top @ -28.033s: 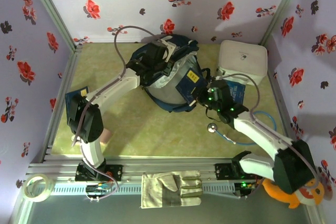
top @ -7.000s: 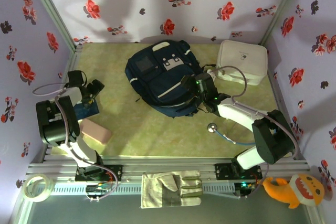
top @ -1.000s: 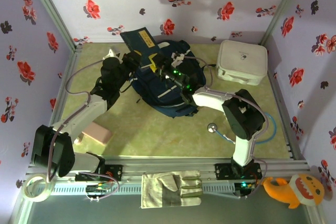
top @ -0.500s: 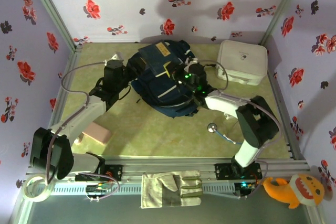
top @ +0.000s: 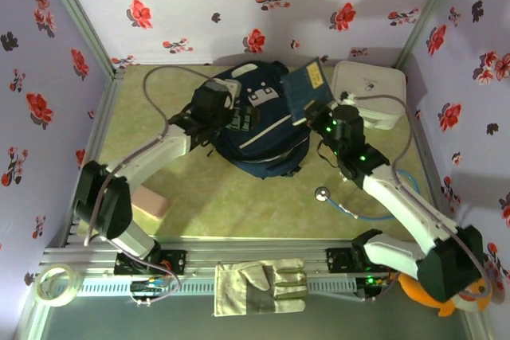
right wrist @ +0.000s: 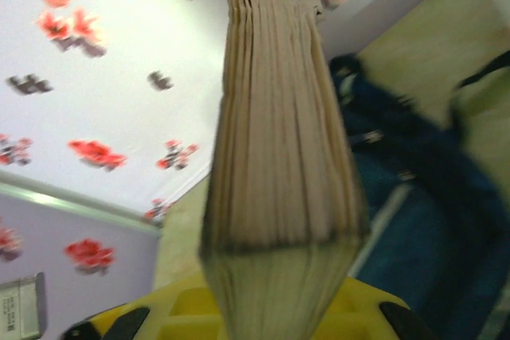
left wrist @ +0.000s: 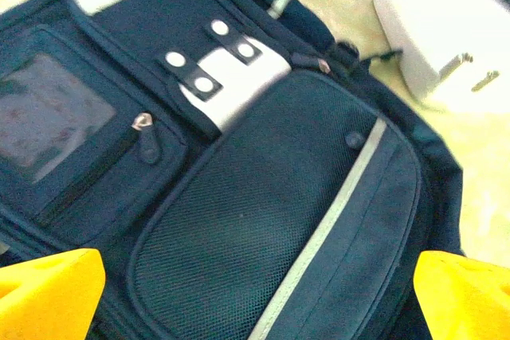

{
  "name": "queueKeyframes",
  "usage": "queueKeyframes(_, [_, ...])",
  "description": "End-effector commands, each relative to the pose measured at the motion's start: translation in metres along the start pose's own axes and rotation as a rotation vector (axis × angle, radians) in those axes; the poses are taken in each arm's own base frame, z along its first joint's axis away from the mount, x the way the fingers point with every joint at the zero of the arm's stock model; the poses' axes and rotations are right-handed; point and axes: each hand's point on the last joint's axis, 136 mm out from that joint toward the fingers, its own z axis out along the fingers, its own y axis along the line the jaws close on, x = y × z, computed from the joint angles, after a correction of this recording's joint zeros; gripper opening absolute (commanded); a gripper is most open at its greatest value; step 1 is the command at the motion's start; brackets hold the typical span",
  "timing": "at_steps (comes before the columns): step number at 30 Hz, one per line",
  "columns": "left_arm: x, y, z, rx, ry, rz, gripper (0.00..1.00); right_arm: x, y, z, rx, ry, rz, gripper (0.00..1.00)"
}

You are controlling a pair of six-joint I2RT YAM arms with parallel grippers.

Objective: Pack the student bag

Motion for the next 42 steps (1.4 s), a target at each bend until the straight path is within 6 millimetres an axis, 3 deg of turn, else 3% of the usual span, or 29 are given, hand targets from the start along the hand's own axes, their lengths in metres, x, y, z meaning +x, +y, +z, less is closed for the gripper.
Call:
queueKeyframes(1, [0.022, -0.011, 0.020, 0.002, 0.119, 0.170, 1.00, -0.013, -0.045, -0.023, 0.180, -0.064, -0.110, 0.08])
queueKeyframes(5, [0.032, -0.034, 0.043, 0.024, 0.191, 0.286, 1.00, -0.017, -0.068, -0.044, 0.246, -0.084, -0.117, 0.09])
queueKeyframes(10, [0.058, -0.064, 0.070, 0.055, 0.290, 0.533, 0.85, -0.018, -0.083, -0.057, 0.283, -0.112, -0.088, 0.10])
queueKeyframes(16, [0.078, -0.079, 0.099, 0.041, 0.397, 0.679, 0.68, -0.017, -0.084, -0.057, 0.277, -0.109, -0.075, 0.10])
queueKeyframes(24, [0.092, -0.081, 0.120, 0.009, 0.473, 0.747, 0.61, -0.005, -0.085, -0.049, 0.252, -0.070, -0.046, 0.10])
queueKeyframes(31, [0.086, -0.071, 0.134, -0.094, 0.450, 0.765, 0.50, 0.003, -0.087, -0.041, 0.243, -0.047, -0.014, 0.10])
queueKeyframes(35, [0.086, -0.072, 0.135, -0.110, 0.444, 0.776, 0.45, 0.003, -0.089, -0.040, 0.248, -0.050, -0.011, 0.10])
queueKeyframes(42, [0.074, -0.077, 0.127, -0.115, 0.410, 0.746, 0.29, 0.002, -0.091, -0.041, 0.258, -0.056, -0.009, 0.11])
